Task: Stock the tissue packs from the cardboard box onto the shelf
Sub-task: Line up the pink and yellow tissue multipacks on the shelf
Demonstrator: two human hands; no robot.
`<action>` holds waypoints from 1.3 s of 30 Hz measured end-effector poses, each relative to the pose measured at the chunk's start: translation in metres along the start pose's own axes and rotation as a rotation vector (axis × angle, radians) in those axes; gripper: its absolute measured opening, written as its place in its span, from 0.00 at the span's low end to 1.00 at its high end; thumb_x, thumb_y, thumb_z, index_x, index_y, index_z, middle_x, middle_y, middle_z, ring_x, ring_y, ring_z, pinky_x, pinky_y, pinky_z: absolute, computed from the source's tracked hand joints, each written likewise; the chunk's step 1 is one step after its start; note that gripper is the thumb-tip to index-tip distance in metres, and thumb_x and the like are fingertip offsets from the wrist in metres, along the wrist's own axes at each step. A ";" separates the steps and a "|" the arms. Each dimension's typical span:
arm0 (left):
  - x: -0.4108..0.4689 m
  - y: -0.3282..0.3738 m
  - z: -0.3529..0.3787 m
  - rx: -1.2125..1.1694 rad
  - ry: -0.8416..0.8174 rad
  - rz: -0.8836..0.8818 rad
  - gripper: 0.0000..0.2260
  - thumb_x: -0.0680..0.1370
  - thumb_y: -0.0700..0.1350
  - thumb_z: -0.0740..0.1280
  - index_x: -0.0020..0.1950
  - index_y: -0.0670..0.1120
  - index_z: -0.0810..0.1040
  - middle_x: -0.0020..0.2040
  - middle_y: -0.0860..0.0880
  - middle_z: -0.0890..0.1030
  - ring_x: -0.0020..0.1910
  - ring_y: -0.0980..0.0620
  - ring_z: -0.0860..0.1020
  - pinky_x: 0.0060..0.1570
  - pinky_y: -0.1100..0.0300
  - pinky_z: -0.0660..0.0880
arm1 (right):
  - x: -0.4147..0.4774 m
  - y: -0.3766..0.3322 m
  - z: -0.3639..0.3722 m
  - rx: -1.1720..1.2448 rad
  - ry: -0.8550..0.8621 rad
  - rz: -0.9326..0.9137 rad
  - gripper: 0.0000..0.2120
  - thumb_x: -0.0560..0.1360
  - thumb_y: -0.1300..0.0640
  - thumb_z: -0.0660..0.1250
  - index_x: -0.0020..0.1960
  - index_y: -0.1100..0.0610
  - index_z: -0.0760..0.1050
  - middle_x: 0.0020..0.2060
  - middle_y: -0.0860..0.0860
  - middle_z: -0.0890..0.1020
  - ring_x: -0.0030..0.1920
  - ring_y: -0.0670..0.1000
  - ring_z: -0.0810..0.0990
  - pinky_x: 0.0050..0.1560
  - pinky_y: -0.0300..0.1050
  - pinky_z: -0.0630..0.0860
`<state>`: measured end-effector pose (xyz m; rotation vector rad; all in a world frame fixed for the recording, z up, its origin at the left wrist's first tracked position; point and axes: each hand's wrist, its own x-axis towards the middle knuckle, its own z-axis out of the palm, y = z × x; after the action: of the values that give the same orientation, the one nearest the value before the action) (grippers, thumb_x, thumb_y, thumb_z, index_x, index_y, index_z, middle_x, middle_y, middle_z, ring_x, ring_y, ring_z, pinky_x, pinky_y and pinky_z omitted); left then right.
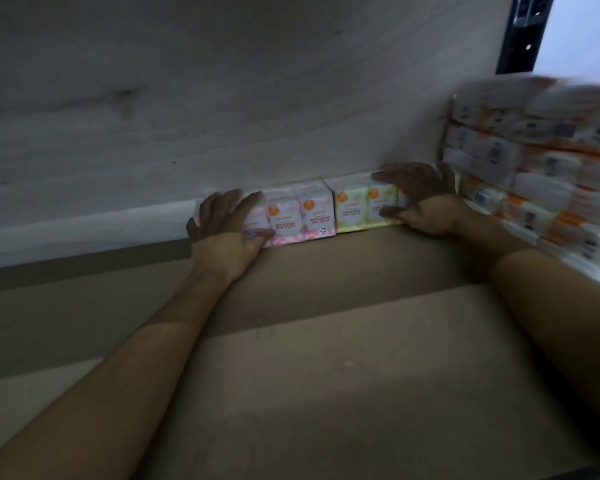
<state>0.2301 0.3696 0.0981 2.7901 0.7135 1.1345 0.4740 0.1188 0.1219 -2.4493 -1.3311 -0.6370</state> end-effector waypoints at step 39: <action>-0.121 0.071 -0.108 -0.028 -0.555 0.027 0.26 0.81 0.60 0.52 0.78 0.54 0.55 0.79 0.49 0.53 0.78 0.48 0.51 0.75 0.45 0.48 | -0.184 -0.136 -0.109 0.105 -0.495 0.228 0.28 0.80 0.37 0.51 0.76 0.47 0.58 0.77 0.50 0.57 0.77 0.53 0.55 0.75 0.58 0.54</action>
<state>0.1102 0.2398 0.1130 2.8779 0.5882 0.3240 0.2445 0.0107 0.1284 -2.7156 -1.1700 0.1029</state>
